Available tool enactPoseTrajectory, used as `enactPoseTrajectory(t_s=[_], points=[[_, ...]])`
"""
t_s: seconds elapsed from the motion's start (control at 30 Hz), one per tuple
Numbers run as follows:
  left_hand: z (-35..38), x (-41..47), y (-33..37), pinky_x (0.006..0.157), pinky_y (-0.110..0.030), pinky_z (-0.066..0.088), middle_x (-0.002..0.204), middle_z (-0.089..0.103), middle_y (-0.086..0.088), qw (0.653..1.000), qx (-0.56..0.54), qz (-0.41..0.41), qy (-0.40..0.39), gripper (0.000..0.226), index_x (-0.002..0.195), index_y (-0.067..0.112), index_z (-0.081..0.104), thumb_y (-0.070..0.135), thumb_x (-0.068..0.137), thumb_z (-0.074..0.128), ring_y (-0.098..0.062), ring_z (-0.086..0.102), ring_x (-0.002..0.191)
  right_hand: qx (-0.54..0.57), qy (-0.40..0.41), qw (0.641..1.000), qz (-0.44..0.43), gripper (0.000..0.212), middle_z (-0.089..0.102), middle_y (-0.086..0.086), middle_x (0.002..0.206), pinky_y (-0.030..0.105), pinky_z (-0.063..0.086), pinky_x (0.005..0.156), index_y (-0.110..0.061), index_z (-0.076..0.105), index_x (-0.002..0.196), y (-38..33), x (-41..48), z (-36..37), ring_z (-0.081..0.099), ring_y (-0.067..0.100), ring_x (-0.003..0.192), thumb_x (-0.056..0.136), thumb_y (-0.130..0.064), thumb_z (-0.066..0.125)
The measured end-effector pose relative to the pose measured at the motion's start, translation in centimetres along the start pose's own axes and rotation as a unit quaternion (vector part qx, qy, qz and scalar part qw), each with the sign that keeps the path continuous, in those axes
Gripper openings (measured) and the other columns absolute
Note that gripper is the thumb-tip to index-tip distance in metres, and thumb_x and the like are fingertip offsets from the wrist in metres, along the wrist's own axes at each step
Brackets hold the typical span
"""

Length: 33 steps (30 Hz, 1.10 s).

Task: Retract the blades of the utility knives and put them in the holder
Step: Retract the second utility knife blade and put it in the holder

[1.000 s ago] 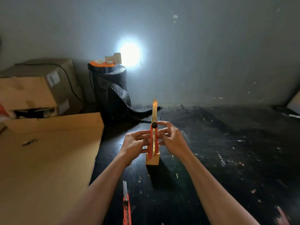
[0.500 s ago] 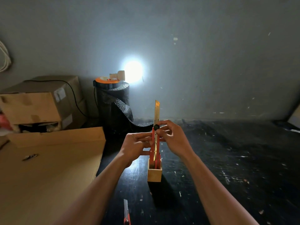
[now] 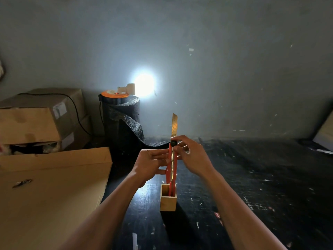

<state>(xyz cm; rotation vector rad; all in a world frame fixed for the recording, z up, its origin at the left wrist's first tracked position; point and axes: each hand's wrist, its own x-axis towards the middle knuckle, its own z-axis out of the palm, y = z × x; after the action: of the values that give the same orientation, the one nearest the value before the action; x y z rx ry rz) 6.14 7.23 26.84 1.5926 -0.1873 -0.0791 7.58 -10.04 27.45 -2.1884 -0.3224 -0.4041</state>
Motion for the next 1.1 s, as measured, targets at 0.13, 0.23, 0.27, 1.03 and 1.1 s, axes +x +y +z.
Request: enactPoseTrajectory(t_s=[0.13,0.23,0.27,1.03,1.1], points=[[-0.1,0.7,0.1,0.055,-0.024,0.061,0.079,0.083,0.002,1.000,-0.005,0.003,0.009,0.037,0.092,0.019,0.079,-0.015,0.089,0.064,-0.016,0.081,0.073,-0.006,0.000,1.000,0.001,0.026,0.071,-0.001,0.118,0.010,0.049,0.074,-0.032,0.064,0.123,0.2,0.7,0.2,0.064,0.009,0.097,0.103,-0.019,0.055],[-0.1,1.2,0.1,0.055,-0.024,0.060,0.079,0.083,0.001,1.000,-0.016,0.007,0.015,0.036,0.092,0.018,0.080,-0.015,0.088,0.065,-0.016,0.081,0.071,-0.006,0.003,1.000,0.003,0.026,0.070,-0.001,0.123,0.011,0.046,0.080,-0.028,0.065,0.125,0.4,1.1,0.4,0.064,0.012,0.105,0.104,-0.020,0.053],[-0.1,1.3,0.1,0.054,-0.024,0.060,0.079,0.083,0.001,1.000,-0.020,0.007,0.014,0.035,0.094,0.016,0.080,-0.015,0.088,0.066,-0.016,0.081,0.071,-0.007,0.005,1.000,0.002,0.026,0.070,-0.001,0.125,0.011,0.045,0.082,-0.027,0.065,0.126,0.5,1.2,0.4,0.063,0.012,0.107,0.104,-0.021,0.053],[0.3,3.2,0.6,0.054,-0.027,0.061,0.082,0.083,-0.004,0.999,-0.043,-0.009,0.005,0.032,0.104,0.007,0.079,-0.017,0.088,0.065,-0.018,0.081,0.071,0.028,0.044,0.999,0.006,0.023,0.066,-0.018,0.096,0.001,0.049,0.062,-0.034,0.058,0.118,0.4,1.0,0.0,0.064,-0.006,0.080,0.097,-0.026,0.065],[0.2,3.3,0.9,0.054,-0.026,0.061,0.081,0.083,-0.003,0.999,-0.037,-0.006,0.007,0.030,0.105,0.006,0.079,-0.015,0.089,0.066,-0.018,0.081,0.072,0.028,0.043,0.999,0.007,0.020,0.066,-0.015,0.097,0.000,0.048,0.059,-0.036,0.055,0.114,0.1,1.3,0.0,0.063,-0.006,0.078,0.099,-0.025,0.062]])
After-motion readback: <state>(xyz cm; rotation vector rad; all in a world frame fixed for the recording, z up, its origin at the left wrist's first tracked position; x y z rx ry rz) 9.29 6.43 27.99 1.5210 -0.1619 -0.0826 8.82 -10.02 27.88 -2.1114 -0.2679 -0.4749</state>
